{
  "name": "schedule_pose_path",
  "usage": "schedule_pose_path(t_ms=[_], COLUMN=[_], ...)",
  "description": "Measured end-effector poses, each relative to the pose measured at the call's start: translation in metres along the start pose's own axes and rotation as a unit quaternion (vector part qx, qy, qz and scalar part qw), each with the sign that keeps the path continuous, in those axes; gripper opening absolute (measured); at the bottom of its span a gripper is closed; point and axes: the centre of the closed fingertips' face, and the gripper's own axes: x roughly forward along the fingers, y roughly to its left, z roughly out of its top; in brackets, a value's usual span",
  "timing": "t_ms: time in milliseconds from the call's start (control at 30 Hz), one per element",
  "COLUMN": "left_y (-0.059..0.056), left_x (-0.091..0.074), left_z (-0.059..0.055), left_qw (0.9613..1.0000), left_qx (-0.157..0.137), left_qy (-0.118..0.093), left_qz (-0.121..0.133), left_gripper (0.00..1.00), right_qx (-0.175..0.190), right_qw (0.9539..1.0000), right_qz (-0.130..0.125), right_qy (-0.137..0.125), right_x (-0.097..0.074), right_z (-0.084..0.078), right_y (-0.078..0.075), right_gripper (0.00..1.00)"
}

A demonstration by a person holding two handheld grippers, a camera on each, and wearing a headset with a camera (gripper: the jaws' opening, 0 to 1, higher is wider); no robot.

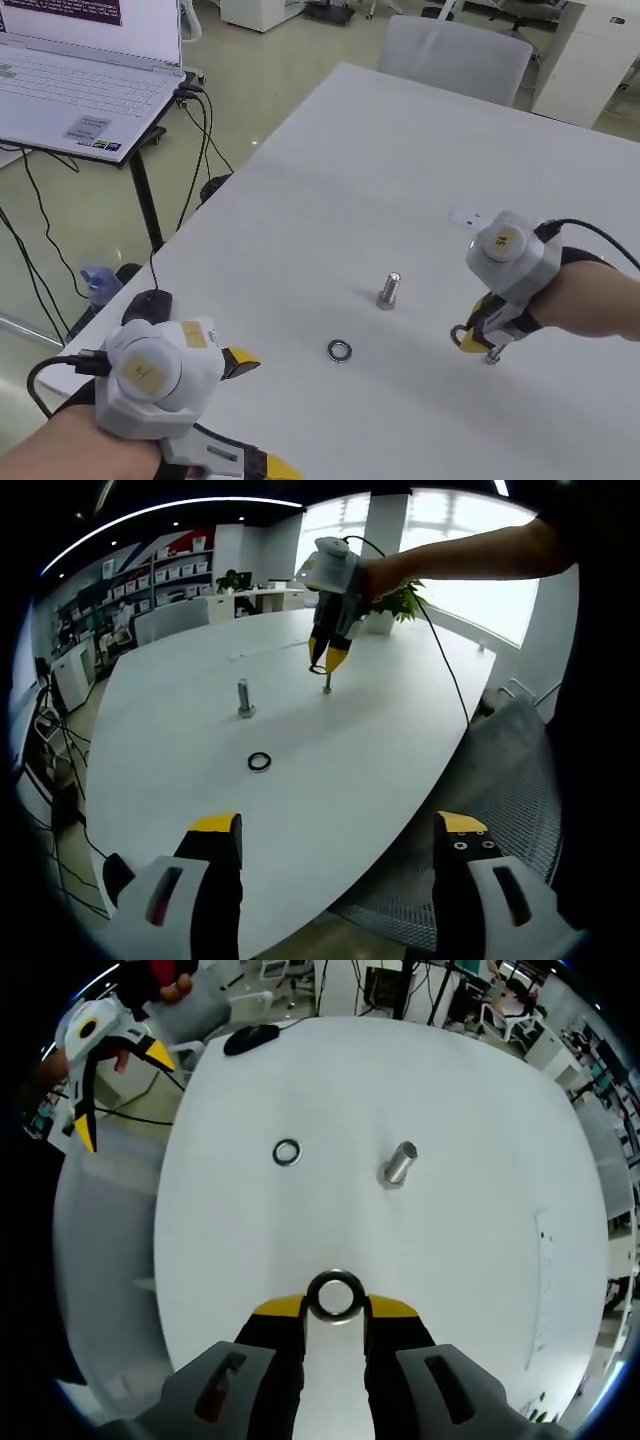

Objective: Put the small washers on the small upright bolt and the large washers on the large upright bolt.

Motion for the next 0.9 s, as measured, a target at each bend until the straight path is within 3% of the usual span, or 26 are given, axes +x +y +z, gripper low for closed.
schedule_pose_path(t_ms=[233, 467, 900], left_y=[0.003, 0.005, 0.009], left_x=[0.000, 0.003, 0.007], left_z=[-0.001, -0.003, -0.003], left_qw=[1.0000, 0.9999, 0.9998], left_qx=[-0.001, -0.006, -0.006], left_qy=[-0.005, -0.010, -0.017], left_qz=[0.005, 0.007, 0.011], left_gripper=[0.81, 0.82, 0.86], right_qx=[-0.011, -0.019, -0.028], right_qw=[0.9999, 0.9998, 0.9996], right_qz=[-0.006, -0.009, -0.009], right_qy=[0.006, 0.006, 0.002], right_x=[-0.006, -0.015, -0.013], right_z=[0.010, 0.026, 0.048], right_y=[-0.012, -0.012, -0.019], right_gripper=[0.22, 0.22, 0.22])
